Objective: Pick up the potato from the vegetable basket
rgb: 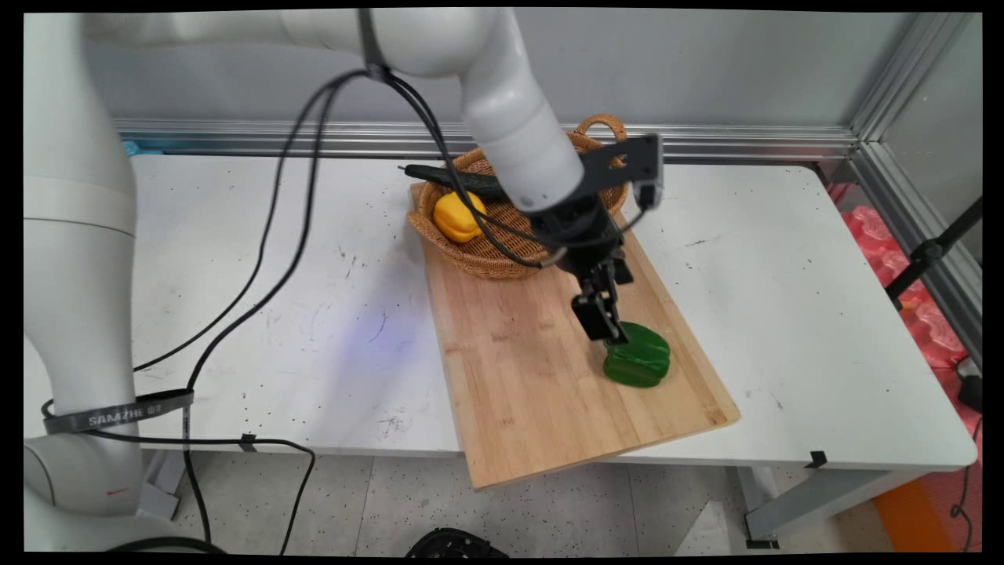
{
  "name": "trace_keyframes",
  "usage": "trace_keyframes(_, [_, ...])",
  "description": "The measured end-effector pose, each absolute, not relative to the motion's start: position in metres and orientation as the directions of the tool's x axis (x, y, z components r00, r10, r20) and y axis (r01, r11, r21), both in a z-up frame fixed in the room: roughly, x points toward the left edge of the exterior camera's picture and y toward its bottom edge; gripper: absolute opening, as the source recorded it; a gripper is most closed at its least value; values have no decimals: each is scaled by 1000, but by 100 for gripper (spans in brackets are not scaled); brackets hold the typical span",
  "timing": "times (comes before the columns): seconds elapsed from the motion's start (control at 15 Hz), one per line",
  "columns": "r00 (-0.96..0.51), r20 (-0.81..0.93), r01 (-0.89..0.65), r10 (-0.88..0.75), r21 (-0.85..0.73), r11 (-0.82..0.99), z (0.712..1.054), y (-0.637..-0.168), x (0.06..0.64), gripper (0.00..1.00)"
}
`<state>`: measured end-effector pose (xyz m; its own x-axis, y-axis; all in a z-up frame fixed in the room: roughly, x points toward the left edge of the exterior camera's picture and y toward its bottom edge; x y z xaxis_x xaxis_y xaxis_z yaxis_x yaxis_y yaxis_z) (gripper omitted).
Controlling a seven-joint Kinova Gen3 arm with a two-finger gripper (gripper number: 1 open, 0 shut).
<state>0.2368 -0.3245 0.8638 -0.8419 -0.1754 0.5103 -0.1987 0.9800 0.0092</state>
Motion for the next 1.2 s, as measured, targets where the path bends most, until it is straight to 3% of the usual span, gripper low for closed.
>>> trace_keyframes(0.73, [-749, 504, -482, -429, 29, 876, 939, -292, 331, 100])
trace_keyframes(1.2, [-675, 493, -624, -550, 18, 782, 962, -290, 387, 100])
